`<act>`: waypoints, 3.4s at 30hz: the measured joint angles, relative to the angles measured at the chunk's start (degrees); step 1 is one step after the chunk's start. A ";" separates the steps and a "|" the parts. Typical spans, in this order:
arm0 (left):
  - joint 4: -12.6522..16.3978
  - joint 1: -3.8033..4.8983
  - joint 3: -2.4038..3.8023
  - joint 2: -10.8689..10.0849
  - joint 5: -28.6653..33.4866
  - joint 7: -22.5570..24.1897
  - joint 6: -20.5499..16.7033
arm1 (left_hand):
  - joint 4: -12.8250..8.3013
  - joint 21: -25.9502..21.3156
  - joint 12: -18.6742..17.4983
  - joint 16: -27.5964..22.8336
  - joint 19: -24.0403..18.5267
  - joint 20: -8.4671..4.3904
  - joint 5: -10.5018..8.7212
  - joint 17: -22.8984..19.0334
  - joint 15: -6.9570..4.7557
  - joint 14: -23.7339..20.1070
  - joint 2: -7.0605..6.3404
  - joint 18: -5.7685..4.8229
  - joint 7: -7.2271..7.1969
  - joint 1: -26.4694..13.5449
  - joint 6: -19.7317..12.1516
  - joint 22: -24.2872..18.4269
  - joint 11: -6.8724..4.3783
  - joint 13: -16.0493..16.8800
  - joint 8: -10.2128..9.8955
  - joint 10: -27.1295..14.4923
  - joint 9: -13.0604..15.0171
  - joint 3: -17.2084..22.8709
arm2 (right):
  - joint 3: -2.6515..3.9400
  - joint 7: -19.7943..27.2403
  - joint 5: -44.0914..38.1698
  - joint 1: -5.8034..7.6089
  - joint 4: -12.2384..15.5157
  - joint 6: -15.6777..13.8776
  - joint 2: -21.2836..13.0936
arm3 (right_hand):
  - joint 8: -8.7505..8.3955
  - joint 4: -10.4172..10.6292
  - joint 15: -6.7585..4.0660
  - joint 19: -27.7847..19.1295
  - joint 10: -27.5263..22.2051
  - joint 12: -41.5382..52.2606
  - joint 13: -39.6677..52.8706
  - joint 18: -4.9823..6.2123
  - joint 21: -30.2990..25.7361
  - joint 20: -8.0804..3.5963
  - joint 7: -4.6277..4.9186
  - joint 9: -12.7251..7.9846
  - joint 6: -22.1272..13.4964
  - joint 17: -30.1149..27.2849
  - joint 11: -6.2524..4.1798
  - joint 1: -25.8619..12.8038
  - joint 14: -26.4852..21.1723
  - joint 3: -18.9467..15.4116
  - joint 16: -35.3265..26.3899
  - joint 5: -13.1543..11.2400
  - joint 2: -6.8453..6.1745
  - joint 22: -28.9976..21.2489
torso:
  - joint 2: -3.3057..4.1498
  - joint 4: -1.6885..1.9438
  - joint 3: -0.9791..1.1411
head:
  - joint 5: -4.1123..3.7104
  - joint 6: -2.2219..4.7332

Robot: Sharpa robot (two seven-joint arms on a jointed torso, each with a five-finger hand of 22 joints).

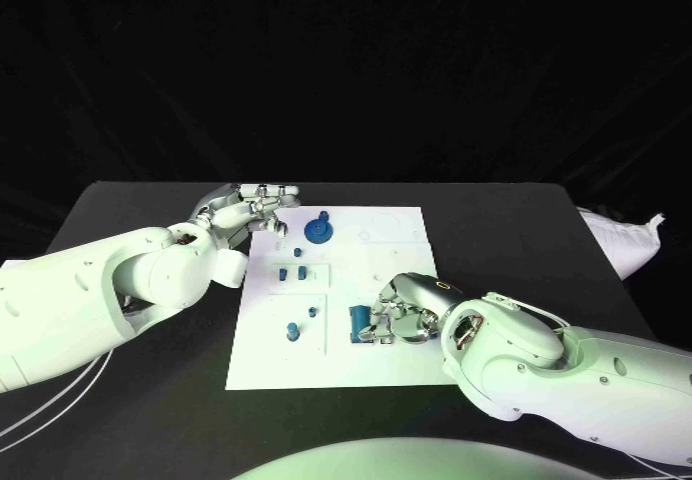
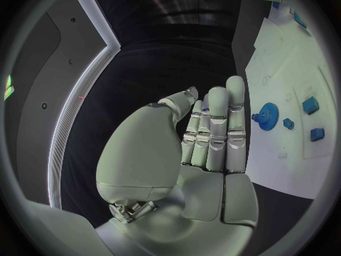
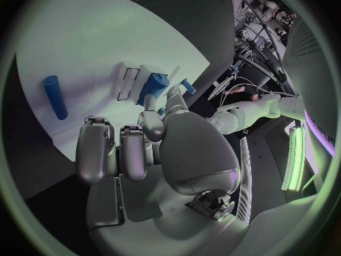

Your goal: Assemble the parts on the task board

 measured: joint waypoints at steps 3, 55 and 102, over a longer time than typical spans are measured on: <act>0.01 0.00 -0.01 -0.01 -0.02 -0.03 0.03 | 0.00 0.00 0.00 0.00 0.00 0.00 0.00 0.00 0.00 0.00 0.00 0.00 0.00 0.00 0.00 0.00 0.00 0.00 0.00 0.00 0.00 0.00 | 0.00 0.01 -0.04 -0.05 -0.49 0.18 0.20 | 0.00 -0.18 -0.21 0.21 0.02 0.27 0.02 0.00 0.00 -0.21 -0.01 0.15 0.00 0.00 -0.02 0.01 0.22 0.19 0.00 -0.92 0.01 0.07 | 0.01 0.01 0.00 | 0.05 -0.02; 0.48 -0.04 -0.37 -0.23 -0.13 -0.23 0.35 | 0.00 -0.28 0.34 0.00 0.00 0.00 0.00 -0.11 0.01 -0.01 0.00 0.00 -0.09 0.00 -0.08 -0.04 -0.21 0.00 0.23 -0.21 0.00 0.00 | 0.37 0.29 -3.54 0.51 -1.44 4.16 -11.83 | -6.13 2.79 0.83 -0.53 -1.54 -4.40 -2.13 0.00 -0.22 0.54 1.72 -2.98 -1.91 0.02 1.53 -1.14 0.21 0.88 0.00 4.91 2.34 -0.57 | -0.19 -0.64 -0.19 | -1.32 0.21; 0.37 -0.10 -0.38 0.11 -0.45 -0.61 0.81 | -0.16 -0.27 0.64 0.00 0.00 0.00 0.00 -0.28 0.02 -0.02 0.00 0.00 -0.09 0.00 -0.09 -0.09 0.00 0.00 0.22 -0.41 0.00 -0.16 | -0.93 0.09 -24.44 -0.51 -3.45 12.31 -4.02 | -8.94 -1.99 0.68 0.11 -0.82 -3.28 -0.53 -0.89 1.12 0.32 1.00 -4.63 0.86 0.00 1.20 6.01 0.09 9.01 1.55 3.30 3.08 2.12 | -0.22 -0.34 -0.24 | -0.75 -0.01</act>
